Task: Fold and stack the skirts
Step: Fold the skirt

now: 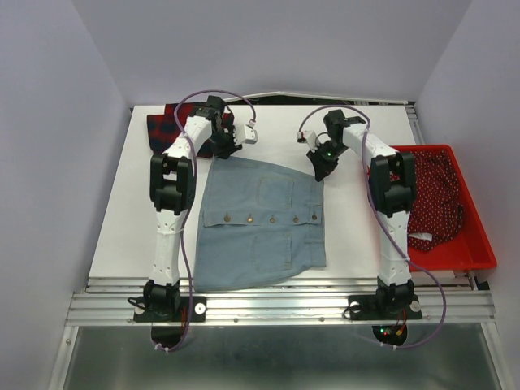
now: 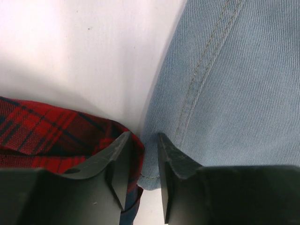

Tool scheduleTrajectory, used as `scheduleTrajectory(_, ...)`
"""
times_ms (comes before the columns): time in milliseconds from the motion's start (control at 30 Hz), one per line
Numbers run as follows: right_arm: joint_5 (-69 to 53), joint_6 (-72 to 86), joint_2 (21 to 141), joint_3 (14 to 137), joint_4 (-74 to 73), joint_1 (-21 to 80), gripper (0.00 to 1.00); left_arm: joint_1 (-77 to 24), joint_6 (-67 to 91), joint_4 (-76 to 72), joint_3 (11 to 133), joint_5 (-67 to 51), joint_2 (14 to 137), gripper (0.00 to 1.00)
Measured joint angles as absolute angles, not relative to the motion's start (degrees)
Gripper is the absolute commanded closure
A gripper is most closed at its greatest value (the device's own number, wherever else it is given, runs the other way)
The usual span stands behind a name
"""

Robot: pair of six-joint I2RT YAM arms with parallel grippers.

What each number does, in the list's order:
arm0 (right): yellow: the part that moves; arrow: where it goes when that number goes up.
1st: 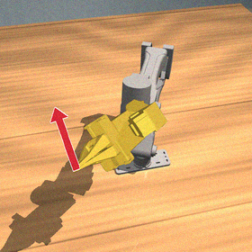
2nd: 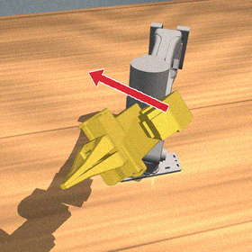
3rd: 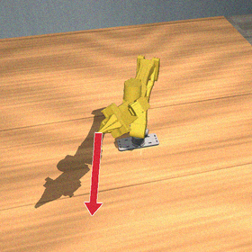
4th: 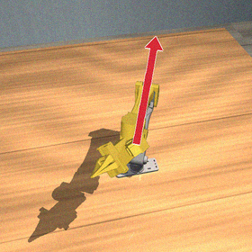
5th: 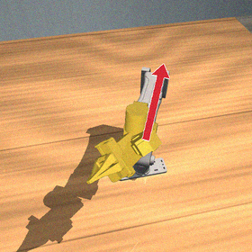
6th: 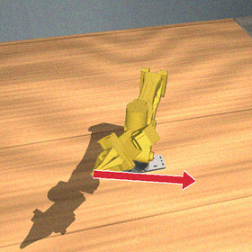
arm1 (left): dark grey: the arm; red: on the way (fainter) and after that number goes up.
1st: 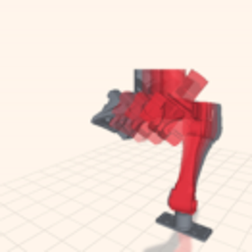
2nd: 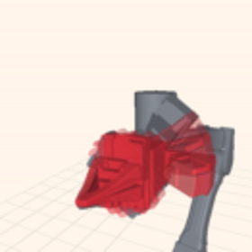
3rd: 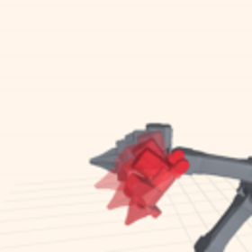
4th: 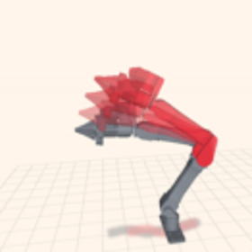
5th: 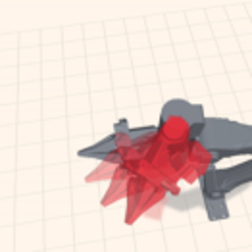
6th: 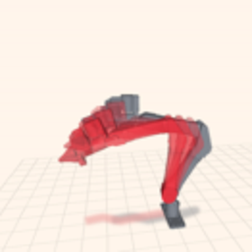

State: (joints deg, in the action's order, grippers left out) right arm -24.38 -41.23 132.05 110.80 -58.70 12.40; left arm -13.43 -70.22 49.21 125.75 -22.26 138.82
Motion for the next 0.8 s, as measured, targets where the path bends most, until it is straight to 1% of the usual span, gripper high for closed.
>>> scheduleTrajectory(33,-24.4,-41.3,132.1,111.0,-58.8,12.4,0.99,-13.5,-70.3,49.2,125.8,-22.3,138.8,0.72)
scheduleTrajectory(100,-24.4,-41.4,132.3,111.2,-59.1,12.3,0.99,-13.5,-70.5,49.3,125.8,-22.5,138.9,0.78)
scheduleTrajectory(200,-24.4,-41.4,132.5,111.7,-59.5,12.0,0.99,-13.6,-70.8,49.5,125.8,-23.0,139.0,0.88)
scheduleTrajectory(233,-24.4,-41.4,132.5,111.9,-59.6,11.7,0.99,-13.6,-71.0,49.6,125.8,-23.1,139.0,0.95)
scheduleTrajectory(267,-24.4,-41.4,132.5,112.1,-59.7,11.6,0.99,-13.8,-71.2,49.7,125.8,-23.3,139.0,0.97)
scheduleTrajectory(333,-24.3,-41.4,132.5,112.7,-59.7,11.1,0.99,-13.9,-71.6,49.8,125.8,-23.6,139.0,1.0)
scheduleTrajectory(600,-23.4,-41.8,132.5,114.6,-59.5,8.3,0.99,-14.8,-70.6,49.7,126.3,-25.1,139.0,1.0)
scheduleTrajectory(800,-21.8,-41.7,132.5,114.6,-59.0,7.6,0.99,-15.6,-66.3,44.3,126.3,-24.3,138.9,1.0)
